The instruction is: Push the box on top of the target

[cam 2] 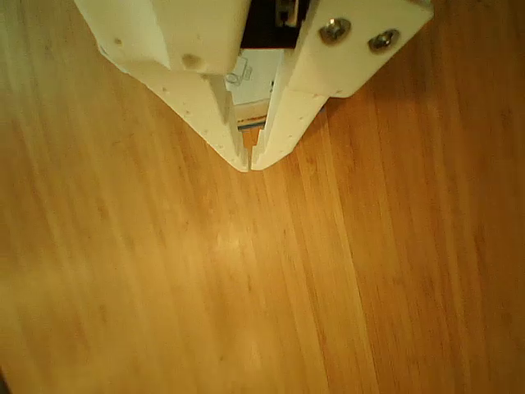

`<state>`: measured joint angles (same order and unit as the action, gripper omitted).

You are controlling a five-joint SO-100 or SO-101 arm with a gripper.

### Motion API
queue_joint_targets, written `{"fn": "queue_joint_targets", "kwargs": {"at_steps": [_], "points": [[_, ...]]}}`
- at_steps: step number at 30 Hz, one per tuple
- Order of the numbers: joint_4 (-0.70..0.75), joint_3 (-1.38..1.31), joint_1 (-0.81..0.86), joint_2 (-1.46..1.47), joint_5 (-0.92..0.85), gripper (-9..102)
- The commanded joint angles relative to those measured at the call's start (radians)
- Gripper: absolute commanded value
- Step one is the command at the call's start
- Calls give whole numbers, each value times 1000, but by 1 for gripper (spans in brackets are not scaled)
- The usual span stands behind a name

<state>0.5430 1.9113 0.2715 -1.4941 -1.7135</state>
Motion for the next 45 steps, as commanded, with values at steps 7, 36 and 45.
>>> {"fn": "queue_joint_targets", "kwargs": {"at_steps": [7,36,45], "points": [[115,-97,-37,-164,163,0],[304,400,-110,-951,798,0],[414,466,17,-1103,779,0]]}}
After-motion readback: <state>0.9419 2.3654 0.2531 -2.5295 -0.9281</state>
